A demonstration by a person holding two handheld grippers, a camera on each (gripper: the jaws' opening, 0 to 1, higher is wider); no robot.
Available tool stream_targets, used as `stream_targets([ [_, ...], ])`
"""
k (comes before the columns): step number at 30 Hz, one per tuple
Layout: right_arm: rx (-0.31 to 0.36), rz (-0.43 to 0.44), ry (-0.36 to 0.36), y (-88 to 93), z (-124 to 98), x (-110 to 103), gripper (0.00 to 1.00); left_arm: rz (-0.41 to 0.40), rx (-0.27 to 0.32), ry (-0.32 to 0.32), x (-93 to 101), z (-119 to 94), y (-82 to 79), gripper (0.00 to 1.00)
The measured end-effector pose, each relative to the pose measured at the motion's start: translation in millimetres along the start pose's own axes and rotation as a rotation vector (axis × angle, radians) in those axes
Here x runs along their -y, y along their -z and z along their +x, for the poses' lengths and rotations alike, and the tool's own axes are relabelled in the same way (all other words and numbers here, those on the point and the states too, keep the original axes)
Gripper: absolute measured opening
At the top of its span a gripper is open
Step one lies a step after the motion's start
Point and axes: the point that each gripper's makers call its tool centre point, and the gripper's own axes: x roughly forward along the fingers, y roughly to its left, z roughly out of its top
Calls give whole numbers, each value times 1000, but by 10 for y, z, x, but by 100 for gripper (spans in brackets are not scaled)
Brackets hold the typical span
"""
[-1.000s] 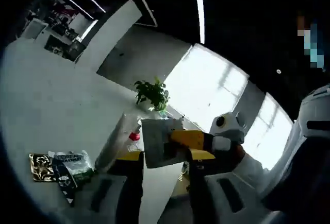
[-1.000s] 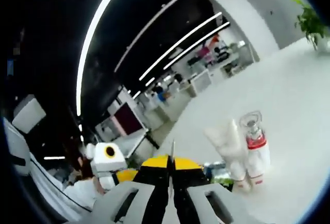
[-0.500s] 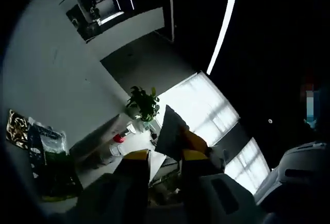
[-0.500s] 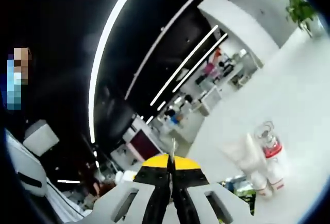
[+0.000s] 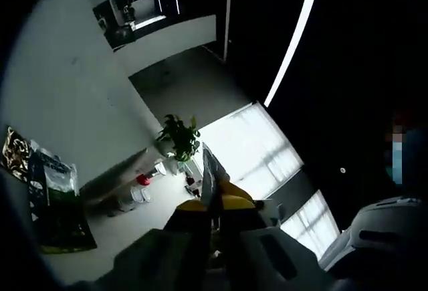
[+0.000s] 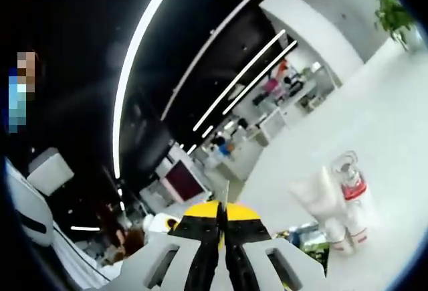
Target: Arrange the skincare products in the storage area until every visible bottle or jar stands upright without overlapping.
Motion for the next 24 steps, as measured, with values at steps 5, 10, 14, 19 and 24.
stream_targets([
  [5, -39, 4, -3, 76, 2, 18, 0, 38, -44, -24, -37, -36, 56, 0],
  [10, -110, -85, 67, 201, -23, 155, 0, 118, -87, -103, -145, -124, 111, 0],
  [14, -150, -193, 103, 235, -76, 216, 0, 133, -111, -136, -219, -168, 137, 0],
  [19, -264, -534, 159, 336, -149, 289, 4, 124, -134, -239, -616, -498, -189, 0],
  [24, -334, -634, 123, 507, -98, 219, 6, 180, -261, -307, -758, -706, -107, 0],
])
